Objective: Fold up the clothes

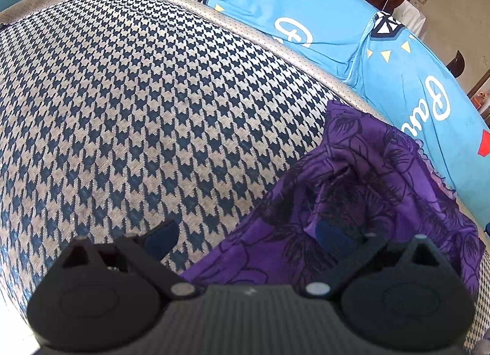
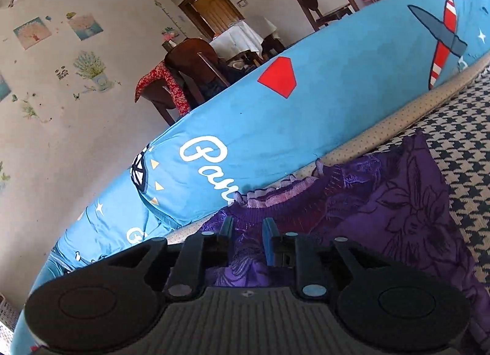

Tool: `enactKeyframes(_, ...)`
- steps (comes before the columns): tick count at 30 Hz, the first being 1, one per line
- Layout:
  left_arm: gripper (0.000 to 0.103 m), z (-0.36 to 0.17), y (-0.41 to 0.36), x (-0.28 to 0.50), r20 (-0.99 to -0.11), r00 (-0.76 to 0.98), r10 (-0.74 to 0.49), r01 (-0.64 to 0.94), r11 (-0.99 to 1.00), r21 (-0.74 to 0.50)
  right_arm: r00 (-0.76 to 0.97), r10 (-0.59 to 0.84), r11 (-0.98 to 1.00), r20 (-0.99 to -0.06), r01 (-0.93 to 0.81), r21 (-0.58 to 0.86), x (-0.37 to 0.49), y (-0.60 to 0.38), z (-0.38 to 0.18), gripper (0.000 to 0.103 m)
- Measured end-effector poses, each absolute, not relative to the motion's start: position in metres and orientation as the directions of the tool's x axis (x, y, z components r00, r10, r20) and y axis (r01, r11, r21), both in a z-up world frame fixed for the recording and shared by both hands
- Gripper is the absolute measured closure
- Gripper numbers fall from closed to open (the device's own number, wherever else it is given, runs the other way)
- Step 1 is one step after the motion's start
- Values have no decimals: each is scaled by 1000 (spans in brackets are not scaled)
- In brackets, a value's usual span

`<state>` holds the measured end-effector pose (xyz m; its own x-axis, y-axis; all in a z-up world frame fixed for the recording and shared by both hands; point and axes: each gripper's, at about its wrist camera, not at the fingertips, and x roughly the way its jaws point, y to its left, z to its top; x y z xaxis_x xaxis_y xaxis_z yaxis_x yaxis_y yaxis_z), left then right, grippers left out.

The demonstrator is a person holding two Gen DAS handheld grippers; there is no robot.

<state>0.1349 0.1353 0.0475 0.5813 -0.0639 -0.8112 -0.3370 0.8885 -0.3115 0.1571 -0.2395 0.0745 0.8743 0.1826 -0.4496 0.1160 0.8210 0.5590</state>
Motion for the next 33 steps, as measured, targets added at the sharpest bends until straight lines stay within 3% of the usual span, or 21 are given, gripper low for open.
enactKeyframes(4,3,46,134,139,-817,574,-61,-331,894,-300,866,223,836,-447,66,545,162,-232,73,81)
enactKeyframes(18,2,44,128,175,-823,567,-37,-294,924,-245,785,426,845,-449,-168,508,208,-173,52,61)
enactKeyframes(33,2,19,118,193,-863,505,-14,-318,927,-200,740,513,850,-435,-364,382,264,-111,41,42)
